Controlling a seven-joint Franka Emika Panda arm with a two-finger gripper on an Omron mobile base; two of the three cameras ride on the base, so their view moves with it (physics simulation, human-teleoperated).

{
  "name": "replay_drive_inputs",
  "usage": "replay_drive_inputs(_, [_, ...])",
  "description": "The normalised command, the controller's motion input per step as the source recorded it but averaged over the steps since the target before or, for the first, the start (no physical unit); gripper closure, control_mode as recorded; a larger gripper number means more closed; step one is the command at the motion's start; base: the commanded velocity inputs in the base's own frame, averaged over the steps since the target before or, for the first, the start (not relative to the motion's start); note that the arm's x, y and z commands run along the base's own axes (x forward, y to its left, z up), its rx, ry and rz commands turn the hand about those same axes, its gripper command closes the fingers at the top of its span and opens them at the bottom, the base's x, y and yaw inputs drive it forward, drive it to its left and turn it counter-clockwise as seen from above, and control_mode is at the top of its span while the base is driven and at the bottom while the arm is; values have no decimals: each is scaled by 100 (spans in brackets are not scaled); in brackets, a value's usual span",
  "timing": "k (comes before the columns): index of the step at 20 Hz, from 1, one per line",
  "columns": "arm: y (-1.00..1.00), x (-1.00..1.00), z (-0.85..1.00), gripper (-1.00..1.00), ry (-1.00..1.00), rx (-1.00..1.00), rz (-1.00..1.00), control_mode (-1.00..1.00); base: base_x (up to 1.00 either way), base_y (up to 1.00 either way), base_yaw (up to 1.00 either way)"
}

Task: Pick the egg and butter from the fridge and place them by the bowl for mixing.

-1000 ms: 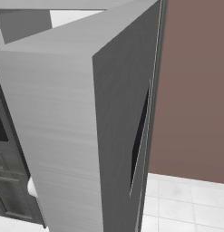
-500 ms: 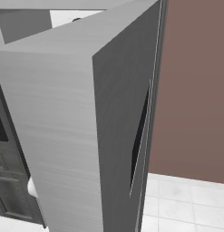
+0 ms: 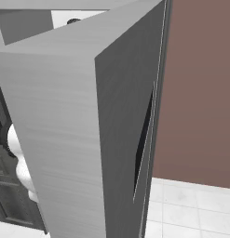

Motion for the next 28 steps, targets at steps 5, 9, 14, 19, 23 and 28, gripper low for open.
replay_drive_inputs(5, [0,-84,12,100,1,-4,7,-100,0,0,0])
replay_drive_inputs(9, [9,-82,1,100,6,-3,3,-100,0,0,0])
replay_drive_inputs(14, [10,-83,-3,100,5,-1,0,-100,0,0,0])
replay_drive_inputs(19, [3,-83,0,100,2,0,0,-100,0,0,0])
replay_drive_inputs(23, [4,-65,-23,100,1,0,0,-100,0,0,0])
replay_drive_inputs(28, [3,-70,-46,100,0,0,0,-100,0,0,0])
